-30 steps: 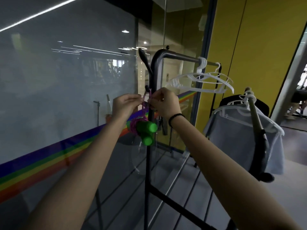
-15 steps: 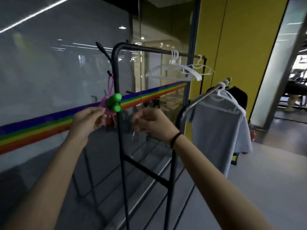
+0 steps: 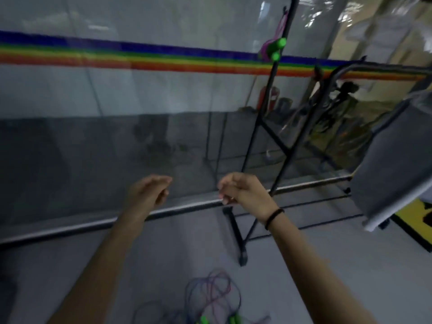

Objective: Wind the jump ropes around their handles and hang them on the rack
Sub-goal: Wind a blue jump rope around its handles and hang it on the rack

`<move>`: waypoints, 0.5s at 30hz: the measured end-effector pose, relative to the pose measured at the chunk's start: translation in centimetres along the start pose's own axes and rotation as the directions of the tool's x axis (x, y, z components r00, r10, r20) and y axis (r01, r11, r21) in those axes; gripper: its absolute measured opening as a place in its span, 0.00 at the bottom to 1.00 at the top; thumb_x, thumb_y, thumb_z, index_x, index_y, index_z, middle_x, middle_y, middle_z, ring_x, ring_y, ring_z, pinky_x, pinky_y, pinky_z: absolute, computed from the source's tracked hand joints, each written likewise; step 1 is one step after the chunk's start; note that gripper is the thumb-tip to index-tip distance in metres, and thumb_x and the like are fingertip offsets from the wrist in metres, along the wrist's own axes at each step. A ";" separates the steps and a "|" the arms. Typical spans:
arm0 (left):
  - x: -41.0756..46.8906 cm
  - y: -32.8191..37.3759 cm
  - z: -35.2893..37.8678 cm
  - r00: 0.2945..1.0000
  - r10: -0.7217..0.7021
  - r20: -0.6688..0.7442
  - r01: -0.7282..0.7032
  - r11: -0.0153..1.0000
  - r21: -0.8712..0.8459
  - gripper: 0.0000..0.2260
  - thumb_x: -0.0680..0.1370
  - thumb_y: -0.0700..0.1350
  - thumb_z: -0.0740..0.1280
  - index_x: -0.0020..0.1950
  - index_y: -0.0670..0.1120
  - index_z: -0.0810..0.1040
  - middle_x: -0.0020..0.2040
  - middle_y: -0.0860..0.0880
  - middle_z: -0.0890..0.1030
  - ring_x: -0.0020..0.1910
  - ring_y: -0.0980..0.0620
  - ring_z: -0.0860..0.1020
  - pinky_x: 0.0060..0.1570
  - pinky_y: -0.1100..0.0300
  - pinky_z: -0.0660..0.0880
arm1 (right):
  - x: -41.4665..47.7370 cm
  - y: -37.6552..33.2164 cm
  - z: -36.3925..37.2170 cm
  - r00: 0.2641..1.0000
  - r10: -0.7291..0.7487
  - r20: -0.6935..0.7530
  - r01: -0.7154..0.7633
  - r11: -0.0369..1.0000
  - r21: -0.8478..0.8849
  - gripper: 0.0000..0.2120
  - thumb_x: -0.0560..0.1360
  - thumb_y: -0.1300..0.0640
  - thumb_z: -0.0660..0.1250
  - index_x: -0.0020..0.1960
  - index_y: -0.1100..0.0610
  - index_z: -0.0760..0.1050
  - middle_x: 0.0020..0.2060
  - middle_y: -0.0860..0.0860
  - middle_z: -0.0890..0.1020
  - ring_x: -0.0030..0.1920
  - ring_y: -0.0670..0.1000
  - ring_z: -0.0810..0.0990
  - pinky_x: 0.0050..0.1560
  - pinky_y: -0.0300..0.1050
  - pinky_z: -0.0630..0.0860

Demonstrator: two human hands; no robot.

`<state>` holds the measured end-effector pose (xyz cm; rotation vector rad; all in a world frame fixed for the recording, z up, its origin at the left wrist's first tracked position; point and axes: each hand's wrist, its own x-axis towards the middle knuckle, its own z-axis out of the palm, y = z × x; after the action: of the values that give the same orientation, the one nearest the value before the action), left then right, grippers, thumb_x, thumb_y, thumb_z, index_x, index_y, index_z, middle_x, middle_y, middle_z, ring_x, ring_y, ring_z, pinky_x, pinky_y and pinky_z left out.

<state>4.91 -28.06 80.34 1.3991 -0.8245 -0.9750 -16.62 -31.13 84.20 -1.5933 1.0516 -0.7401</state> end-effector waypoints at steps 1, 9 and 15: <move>-1.7 -1.0 -1.8 1.000 -0.007 -0.024 0.007 1.000 -0.004 0.07 0.75 0.39 0.67 0.37 0.45 0.78 0.21 0.54 0.75 0.20 0.62 0.71 0.22 0.72 0.67 | -1.0 0.4 1.6 0.999 0.010 0.037 -0.010 1.000 0.002 0.09 0.74 0.67 0.62 0.39 0.56 0.73 0.31 0.53 0.79 0.27 0.44 0.76 0.32 0.36 0.72; -12.8 -12.4 -13.3 0.993 -0.095 -0.071 0.100 0.992 0.072 0.14 0.75 0.32 0.63 0.34 0.46 0.78 0.21 0.54 0.75 0.22 0.62 0.70 0.25 0.71 0.67 | -8.0 8.5 13.9 0.976 0.143 0.165 -0.145 0.989 0.001 0.10 0.75 0.65 0.62 0.38 0.54 0.74 0.30 0.50 0.80 0.26 0.42 0.76 0.29 0.32 0.69; -18.9 -25.1 -17.5 0.989 -0.120 -0.091 0.130 0.985 0.116 0.13 0.75 0.31 0.63 0.35 0.45 0.78 0.24 0.52 0.74 0.24 0.58 0.70 0.29 0.66 0.67 | -12.6 22.0 22.4 0.944 0.245 0.222 -0.258 0.966 0.032 0.10 0.74 0.67 0.62 0.38 0.55 0.74 0.29 0.52 0.79 0.24 0.41 0.75 0.29 0.34 0.68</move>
<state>11.71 -2.03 56.49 1.6021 -0.7510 -0.9678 -8.28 -11.97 57.57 -1.4182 1.0374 -0.4110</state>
